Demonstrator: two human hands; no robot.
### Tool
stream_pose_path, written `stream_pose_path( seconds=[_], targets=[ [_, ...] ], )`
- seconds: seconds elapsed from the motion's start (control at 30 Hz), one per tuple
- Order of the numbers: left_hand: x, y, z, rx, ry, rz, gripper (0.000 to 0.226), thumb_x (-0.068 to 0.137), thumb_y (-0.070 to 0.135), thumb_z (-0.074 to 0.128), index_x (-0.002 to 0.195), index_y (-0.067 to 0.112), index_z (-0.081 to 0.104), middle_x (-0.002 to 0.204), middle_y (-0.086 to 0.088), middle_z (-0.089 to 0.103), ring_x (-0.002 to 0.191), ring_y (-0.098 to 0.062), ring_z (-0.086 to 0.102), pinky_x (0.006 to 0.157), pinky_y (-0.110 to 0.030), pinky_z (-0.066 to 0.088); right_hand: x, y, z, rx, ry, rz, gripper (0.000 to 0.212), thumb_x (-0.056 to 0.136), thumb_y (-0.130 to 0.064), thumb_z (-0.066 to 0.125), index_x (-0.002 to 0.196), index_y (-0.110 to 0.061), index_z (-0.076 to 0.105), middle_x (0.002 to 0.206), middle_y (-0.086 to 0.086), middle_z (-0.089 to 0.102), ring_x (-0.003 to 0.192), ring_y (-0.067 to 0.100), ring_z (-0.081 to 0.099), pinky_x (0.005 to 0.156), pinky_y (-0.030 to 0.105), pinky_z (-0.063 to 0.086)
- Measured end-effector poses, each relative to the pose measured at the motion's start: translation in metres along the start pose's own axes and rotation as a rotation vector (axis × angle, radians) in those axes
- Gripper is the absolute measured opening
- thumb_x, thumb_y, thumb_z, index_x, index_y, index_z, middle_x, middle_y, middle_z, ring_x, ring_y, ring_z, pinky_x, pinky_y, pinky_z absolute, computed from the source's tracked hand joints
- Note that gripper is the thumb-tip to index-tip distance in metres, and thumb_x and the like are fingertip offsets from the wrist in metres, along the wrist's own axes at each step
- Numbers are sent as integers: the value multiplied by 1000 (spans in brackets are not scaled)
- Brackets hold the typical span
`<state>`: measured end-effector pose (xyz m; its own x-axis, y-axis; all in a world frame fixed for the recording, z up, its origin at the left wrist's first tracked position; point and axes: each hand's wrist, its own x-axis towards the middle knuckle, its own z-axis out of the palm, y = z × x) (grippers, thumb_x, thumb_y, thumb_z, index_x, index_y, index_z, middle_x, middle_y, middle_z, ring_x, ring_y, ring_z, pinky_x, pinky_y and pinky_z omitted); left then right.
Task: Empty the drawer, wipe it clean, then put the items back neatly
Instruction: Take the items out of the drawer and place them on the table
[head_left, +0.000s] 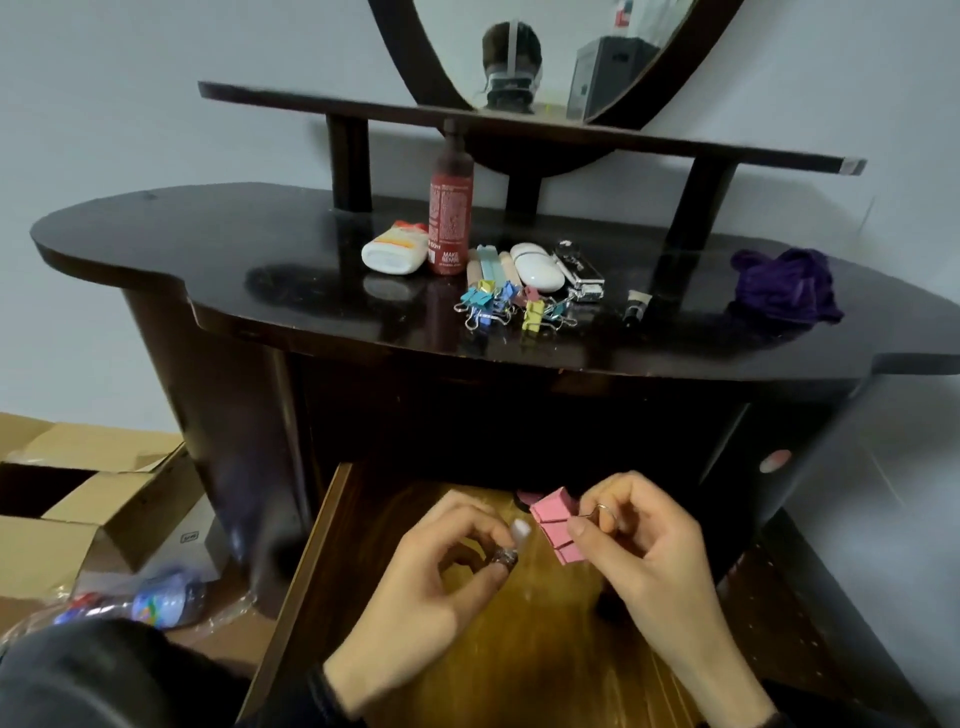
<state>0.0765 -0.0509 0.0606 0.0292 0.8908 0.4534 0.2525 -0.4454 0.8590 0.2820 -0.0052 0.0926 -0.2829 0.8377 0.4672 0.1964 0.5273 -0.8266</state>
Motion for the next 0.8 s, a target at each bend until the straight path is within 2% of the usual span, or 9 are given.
stream_pose_path(
  seconds=[0.07, 0.13, 0.17, 0.27, 0.37, 0.47, 0.6, 0.73, 0.8],
  targets=[
    [8, 35, -9, 27, 53, 141, 19, 85, -2, 69, 96, 14, 70, 108, -3, 59, 99, -30, 61, 81, -37, 54, 11, -35, -10, 56, -16, -55, 17, 79, -34, 70, 74, -25, 56, 79, 9, 59, 72, 22, 60, 64, 36, 54],
    [20, 66, -21, 94, 116, 261, 20, 85, -1, 68, 94, 17, 69, 109, -2, 58, 100, -29, 62, 81, -29, 51, 23, -64, -20, 116, -31, -122, 20, 77, -32, 72, 72, -23, 54, 76, 10, 57, 67, 26, 54, 58, 35, 48],
    [28, 79, -27, 120, 148, 307, 20, 85, -1, 67, 94, 17, 68, 109, -1, 58, 101, -28, 62, 81, -28, 51, 31, -75, -25, 154, -35, -155, 20, 77, -30, 73, 72, -23, 54, 75, 9, 56, 64, 27, 49, 55, 30, 43],
    [57, 103, -50, 177, 254, 378, 19, 88, -2, 64, 93, 16, 68, 110, 1, 59, 104, -28, 62, 81, -30, 53, 64, -96, -37, 203, 44, -224, 20, 77, -25, 76, 72, -23, 56, 74, 13, 56, 54, 12, 40, 52, 15, 36],
    [96, 103, -74, 278, 399, 317, 28, 88, -9, 65, 90, 18, 67, 102, 1, 63, 94, -19, 65, 79, -27, 55, 112, -91, -40, 182, 194, -170, 21, 77, -20, 76, 71, -20, 57, 64, 3, 55, 50, 6, 43, 48, 14, 34],
    [131, 91, -87, 399, 477, 150, 34, 87, -7, 65, 84, 27, 63, 99, 3, 58, 85, -7, 63, 78, -21, 54, 152, -69, -32, 154, 258, -34, 22, 81, -7, 75, 71, -12, 56, 59, -1, 51, 48, 6, 42, 49, 18, 34],
    [152, 68, -87, 546, 443, 38, 32, 88, -1, 66, 81, 30, 60, 99, 12, 48, 86, -6, 61, 73, -11, 44, 162, -44, -20, 84, 268, 77, 19, 84, -12, 75, 73, -16, 61, 60, -2, 64, 44, 1, 52, 42, 14, 36],
    [153, 61, -86, 611, 407, 23, 24, 88, 8, 72, 85, 29, 62, 105, 9, 51, 89, -10, 63, 79, -19, 51, 162, -43, -16, -65, 313, 96, 15, 84, -19, 76, 77, -17, 63, 61, -7, 68, 40, 3, 56, 39, 16, 40],
    [149, 61, -84, 654, 408, 62, 23, 87, 7, 73, 84, 27, 60, 104, 9, 53, 87, -7, 61, 77, -17, 50, 162, -47, -15, -92, 303, 126, 15, 84, -21, 77, 80, -16, 63, 57, -10, 66, 37, 5, 55, 37, 19, 41]
  ],
)
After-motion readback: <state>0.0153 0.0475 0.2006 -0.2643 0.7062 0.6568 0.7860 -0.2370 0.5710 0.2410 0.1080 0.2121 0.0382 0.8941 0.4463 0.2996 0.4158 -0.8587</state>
